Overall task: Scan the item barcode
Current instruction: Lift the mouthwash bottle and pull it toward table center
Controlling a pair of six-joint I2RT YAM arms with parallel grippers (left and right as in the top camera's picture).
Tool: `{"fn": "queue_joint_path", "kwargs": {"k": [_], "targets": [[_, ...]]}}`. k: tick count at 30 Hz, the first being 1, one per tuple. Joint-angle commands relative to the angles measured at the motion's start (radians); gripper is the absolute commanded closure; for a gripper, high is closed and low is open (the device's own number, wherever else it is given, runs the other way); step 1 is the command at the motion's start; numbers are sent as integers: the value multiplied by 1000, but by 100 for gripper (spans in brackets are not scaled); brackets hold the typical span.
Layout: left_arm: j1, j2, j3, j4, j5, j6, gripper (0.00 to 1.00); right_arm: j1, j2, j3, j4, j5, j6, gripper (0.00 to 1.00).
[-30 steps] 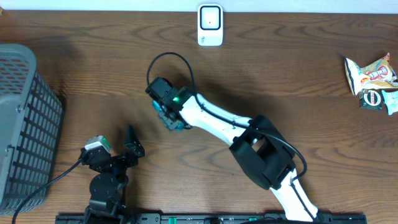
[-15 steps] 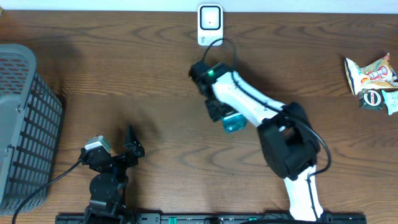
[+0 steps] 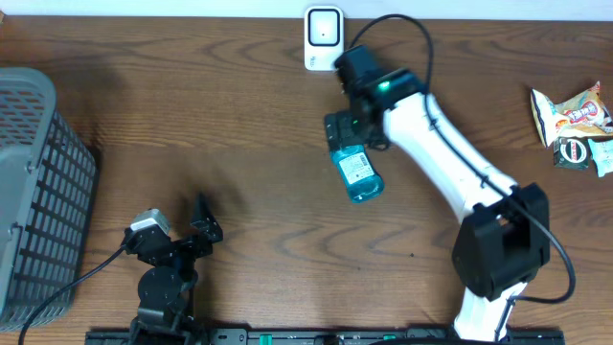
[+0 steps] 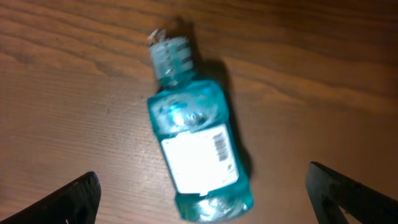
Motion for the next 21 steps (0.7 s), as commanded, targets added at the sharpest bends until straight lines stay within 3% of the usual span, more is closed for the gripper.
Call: {"fn": "queue_joint_path", "kwargs": {"k": [1,7,18,21], "targets": [[1,-4,-18,-25,-6,-6,2,-85,85,-5,17,-245,-198,1],[1,-4,-18,-25,-6,-6,2,-148,153,-5,53,-425,-297,1],[1,-4,-18,-25,-6,-6,2,-135,270,-5,152,-415,-355,1],[1,-4,-18,-25,-6,-6,2,-144,300,-5,139,-416,-365,5]]}}
